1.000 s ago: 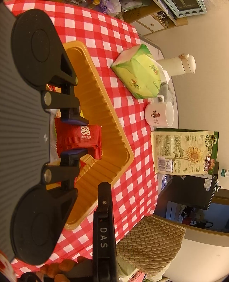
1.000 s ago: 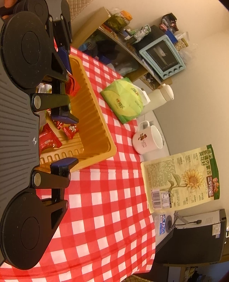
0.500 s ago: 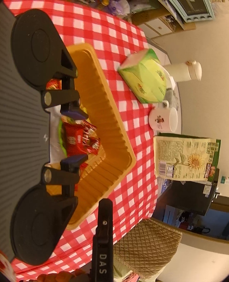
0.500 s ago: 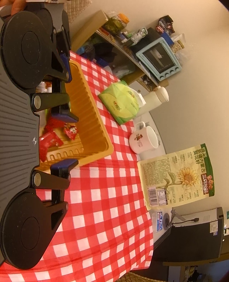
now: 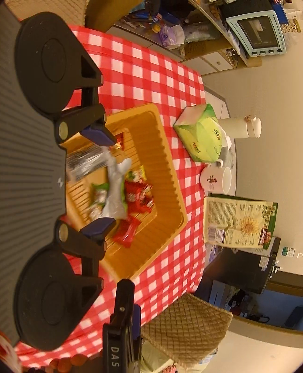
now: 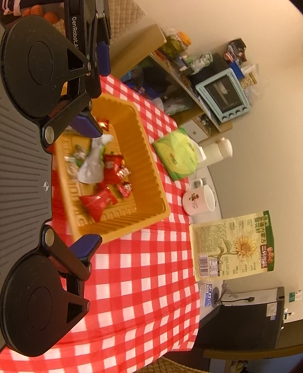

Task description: Organize snacks

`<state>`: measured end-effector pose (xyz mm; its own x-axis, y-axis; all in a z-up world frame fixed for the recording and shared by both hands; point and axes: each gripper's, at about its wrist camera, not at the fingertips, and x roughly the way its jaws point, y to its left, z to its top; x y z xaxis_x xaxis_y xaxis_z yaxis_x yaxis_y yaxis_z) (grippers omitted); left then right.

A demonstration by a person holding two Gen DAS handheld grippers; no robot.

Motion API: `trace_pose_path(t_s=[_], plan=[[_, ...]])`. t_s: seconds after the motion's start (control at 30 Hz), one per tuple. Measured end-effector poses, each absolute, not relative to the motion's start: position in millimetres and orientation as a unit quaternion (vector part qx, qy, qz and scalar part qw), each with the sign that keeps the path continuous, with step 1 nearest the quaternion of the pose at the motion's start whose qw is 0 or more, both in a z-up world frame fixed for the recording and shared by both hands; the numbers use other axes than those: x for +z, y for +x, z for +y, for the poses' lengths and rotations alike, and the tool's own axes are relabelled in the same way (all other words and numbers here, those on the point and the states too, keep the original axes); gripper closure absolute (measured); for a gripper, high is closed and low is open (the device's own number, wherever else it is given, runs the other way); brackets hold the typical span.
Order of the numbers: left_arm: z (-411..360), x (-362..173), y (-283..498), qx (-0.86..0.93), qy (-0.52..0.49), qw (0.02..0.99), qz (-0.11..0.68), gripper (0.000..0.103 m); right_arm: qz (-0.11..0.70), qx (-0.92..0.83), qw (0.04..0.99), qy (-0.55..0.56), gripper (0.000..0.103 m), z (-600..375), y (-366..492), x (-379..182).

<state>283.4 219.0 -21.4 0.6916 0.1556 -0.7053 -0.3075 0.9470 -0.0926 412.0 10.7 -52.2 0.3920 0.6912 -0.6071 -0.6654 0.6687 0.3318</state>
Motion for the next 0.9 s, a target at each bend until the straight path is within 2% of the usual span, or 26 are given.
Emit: trace_pose_path(t_s=[0.9], plan=[[74.0,1.1,120.6,0.163,-0.131,0.899,0.385,0.037,0.384,0.408,0.827,-0.044,0.013,-115.0,265.6,-38.3]])
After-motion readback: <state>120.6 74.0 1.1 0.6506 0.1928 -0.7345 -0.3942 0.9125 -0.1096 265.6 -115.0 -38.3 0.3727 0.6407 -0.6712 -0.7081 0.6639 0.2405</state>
